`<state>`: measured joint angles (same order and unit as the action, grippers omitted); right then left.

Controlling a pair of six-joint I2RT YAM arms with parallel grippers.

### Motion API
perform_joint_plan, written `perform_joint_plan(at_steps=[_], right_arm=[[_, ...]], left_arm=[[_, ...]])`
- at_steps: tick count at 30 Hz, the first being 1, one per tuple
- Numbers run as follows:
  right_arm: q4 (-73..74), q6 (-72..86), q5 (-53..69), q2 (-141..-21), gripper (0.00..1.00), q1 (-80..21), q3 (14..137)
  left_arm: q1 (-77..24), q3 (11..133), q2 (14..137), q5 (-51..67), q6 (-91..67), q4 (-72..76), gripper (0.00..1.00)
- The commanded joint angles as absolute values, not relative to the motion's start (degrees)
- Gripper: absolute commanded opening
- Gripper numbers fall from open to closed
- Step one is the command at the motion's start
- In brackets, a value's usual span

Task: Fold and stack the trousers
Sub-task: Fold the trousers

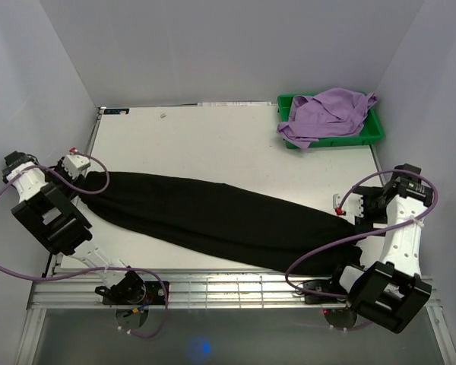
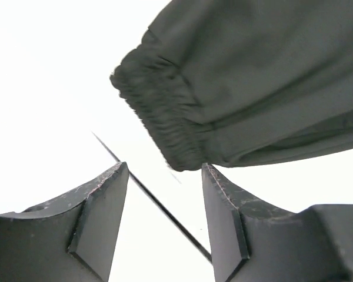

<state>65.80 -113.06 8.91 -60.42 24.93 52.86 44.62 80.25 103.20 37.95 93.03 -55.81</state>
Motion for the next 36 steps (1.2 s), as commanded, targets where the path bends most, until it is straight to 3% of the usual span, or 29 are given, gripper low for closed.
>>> perform_joint_plan(at_steps=[1,8,13,17,22,27,36], right_arm=[[67.06,-119.80,7.82,-64.68,0.94,26.01,57.91],[71.10,-105.35,17.13,-72.94,0.98,22.08,69.42],[71.19,-86.25,21.27,-79.35,0.60,8.28,69.88],[69.70,-77.53,19.09,-85.06,0.42,-2.25,64.88],[63.56,-73.13,11.88,-90.25,0.38,-7.56,58.11],[52.04,-69.18,1.33,-100.09,0.38,-7.91,60.28],[52.81,-61.96,-1.32,-117.85,0.35,-8.09,91.36]], left_arm=[[44.74,85.24,101.86,42.80,91.14,-61.87,0.64],[41.93,88.86,101.78,41.13,86.95,-64.16,0.65],[28.94,83.16,98.88,35.25,77.18,-60.31,0.60],[19.01,76.57,98.61,29.81,69.54,-57.49,0.54],[13.80,71.29,102.74,22.77,58.46,-56.60,0.47],[13.18,70.49,108.27,19.34,48.10,-53.01,0.44],[13.18,80.85,115.57,23.37,27.87,-52.29,0.42]])
